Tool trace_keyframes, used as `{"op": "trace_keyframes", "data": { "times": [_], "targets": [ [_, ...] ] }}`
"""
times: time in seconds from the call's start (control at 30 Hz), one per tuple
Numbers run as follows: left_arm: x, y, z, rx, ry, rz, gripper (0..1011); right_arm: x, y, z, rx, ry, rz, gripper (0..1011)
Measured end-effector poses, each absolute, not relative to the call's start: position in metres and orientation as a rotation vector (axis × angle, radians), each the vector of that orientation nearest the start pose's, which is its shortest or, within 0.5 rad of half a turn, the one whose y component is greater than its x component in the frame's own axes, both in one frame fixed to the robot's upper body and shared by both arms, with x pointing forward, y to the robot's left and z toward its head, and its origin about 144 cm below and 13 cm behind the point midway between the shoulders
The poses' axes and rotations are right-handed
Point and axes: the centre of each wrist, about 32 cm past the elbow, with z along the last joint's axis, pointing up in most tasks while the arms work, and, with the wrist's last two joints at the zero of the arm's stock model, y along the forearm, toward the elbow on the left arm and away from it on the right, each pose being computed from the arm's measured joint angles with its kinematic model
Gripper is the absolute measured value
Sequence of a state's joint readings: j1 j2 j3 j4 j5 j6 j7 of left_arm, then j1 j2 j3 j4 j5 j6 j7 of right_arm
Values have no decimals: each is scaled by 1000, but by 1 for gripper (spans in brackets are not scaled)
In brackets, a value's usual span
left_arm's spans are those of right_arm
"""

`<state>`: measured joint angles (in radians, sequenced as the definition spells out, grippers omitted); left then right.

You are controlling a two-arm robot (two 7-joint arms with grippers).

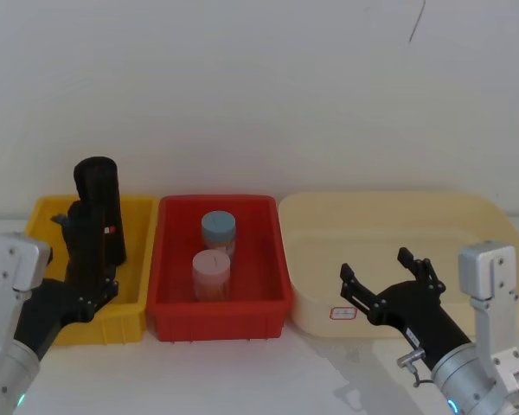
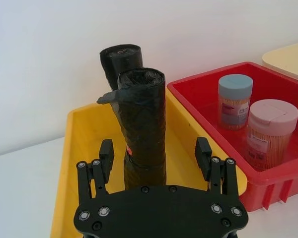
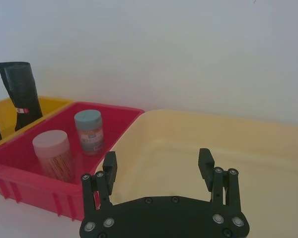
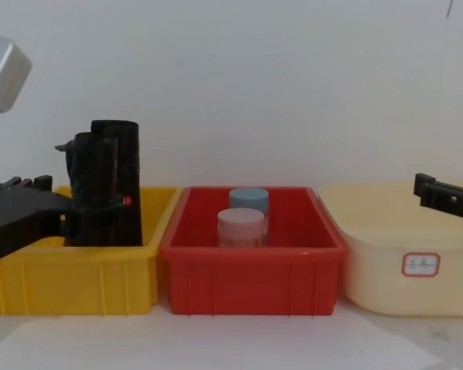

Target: Pick up the garbage bag with the one hand and transfer it to the other hand.

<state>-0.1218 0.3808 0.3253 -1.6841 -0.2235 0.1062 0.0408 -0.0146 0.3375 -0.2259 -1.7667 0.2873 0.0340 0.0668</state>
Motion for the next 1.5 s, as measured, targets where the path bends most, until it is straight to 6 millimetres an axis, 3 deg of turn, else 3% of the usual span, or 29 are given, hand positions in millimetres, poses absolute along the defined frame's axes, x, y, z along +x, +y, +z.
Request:
{"op": "trace_keyframes", "data": {
  "times": [1.07, 1.23, 1.5],
  "targets": [
    [511, 235, 1191, 120, -136, 1256, 1002, 443, -237, 1189, 26, -75, -1229, 1000],
    [515, 237, 1190, 120, -136, 1258, 926, 443, -237, 1189, 26, -75, -1229, 1000],
    [518, 240, 1189, 119, -139, 1254, 715, 443, -237, 1189, 26, -75, -1230, 1000]
  ]
}}
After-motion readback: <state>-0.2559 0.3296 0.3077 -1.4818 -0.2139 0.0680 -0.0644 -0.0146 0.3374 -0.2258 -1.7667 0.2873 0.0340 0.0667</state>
